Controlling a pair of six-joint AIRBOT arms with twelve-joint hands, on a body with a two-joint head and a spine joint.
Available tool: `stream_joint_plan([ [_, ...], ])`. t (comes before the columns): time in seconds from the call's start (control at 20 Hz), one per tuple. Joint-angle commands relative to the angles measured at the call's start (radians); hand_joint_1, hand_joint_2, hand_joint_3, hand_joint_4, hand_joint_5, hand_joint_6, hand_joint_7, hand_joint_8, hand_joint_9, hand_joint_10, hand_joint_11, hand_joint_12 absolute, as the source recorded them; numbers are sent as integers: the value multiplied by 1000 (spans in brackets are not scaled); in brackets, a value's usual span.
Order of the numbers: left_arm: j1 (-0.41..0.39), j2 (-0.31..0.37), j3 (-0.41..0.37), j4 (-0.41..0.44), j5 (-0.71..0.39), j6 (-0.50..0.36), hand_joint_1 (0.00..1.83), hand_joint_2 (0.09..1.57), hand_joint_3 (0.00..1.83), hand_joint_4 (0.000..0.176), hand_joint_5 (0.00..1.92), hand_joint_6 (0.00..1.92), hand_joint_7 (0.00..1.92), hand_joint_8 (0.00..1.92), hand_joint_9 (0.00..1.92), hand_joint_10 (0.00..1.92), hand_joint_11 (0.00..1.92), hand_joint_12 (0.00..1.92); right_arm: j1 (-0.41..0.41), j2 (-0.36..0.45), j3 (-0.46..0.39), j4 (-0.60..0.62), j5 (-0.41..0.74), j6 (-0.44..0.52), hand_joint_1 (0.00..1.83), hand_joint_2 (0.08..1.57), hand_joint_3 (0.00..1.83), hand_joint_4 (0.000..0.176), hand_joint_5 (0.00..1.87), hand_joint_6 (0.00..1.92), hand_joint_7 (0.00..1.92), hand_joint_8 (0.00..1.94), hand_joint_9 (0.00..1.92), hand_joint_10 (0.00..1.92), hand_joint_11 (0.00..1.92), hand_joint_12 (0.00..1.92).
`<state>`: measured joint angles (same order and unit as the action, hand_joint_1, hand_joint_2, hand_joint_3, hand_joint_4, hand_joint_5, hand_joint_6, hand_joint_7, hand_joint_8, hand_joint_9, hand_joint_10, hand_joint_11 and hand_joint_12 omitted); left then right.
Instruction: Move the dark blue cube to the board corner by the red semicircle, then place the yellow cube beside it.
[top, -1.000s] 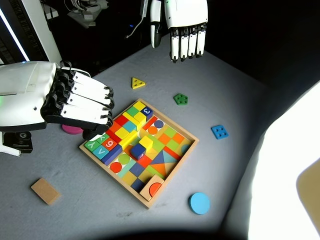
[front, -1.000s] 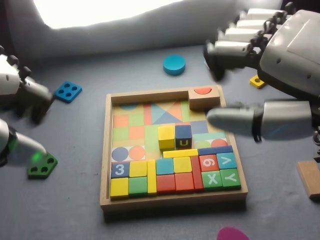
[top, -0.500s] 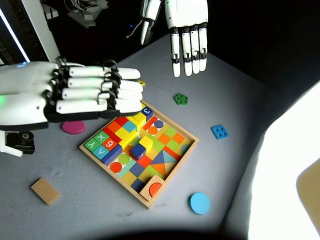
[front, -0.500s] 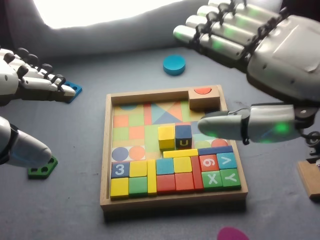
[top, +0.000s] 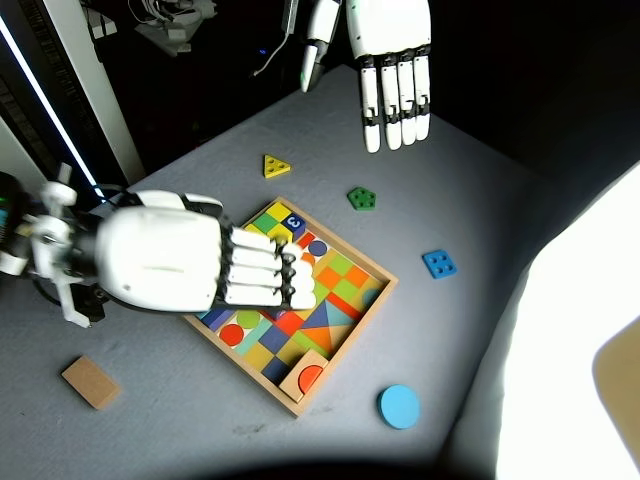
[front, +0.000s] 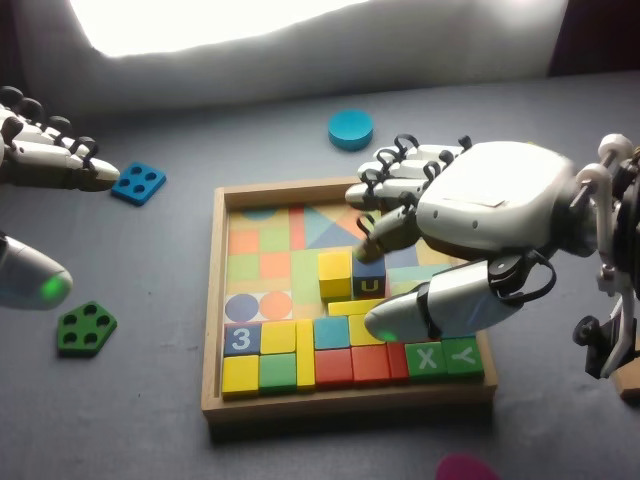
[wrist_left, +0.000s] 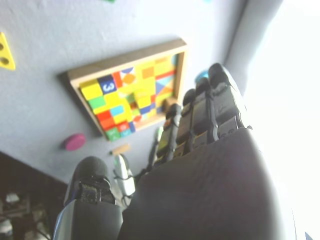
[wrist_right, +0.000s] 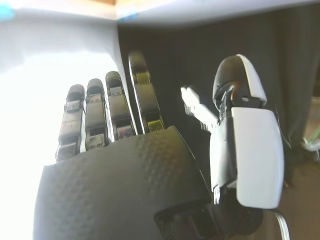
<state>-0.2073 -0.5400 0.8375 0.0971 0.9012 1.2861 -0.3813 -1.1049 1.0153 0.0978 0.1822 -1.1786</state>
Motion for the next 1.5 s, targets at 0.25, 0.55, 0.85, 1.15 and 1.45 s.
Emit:
stream_joint_plan([
  [0.25,-38,-22,-13,45,-95,-11,64,1196,0,59,0,0,19,3,12,5,0,119,-7,-11,9,118,222,-143,0,1136,11,6,898,65,127,0,0,0,0,0],
  [0.55,-36,-19,-53,48,-95,-12,8,1207,3,52,0,0,15,5,4,2,49,26,-16,-43,44,197,210,-228,0,1136,5,0,874,38,162,10,0,0,0,0],
  [0.85,-31,-17,-57,48,-95,-14,0,1175,4,46,0,0,1,0,31,6,0,309,-21,-79,59,202,249,-272,0,1134,1,0,871,28,127,8,0,0,0,0],
  [1.15,-17,-17,-57,47,-92,-20,0,1193,2,48,0,0,0,0,22,4,0,288,-20,-131,101,316,207,-381,0,1119,0,0,859,19,141,10,0,0,0,0],
  [1.45,-5,-17,-40,42,-91,-22,0,1202,2,59,0,0,0,0,10,1,0,254,-25,-134,102,316,182,-389,0,1139,5,0,857,14,126,0,0,0,0,0],
])
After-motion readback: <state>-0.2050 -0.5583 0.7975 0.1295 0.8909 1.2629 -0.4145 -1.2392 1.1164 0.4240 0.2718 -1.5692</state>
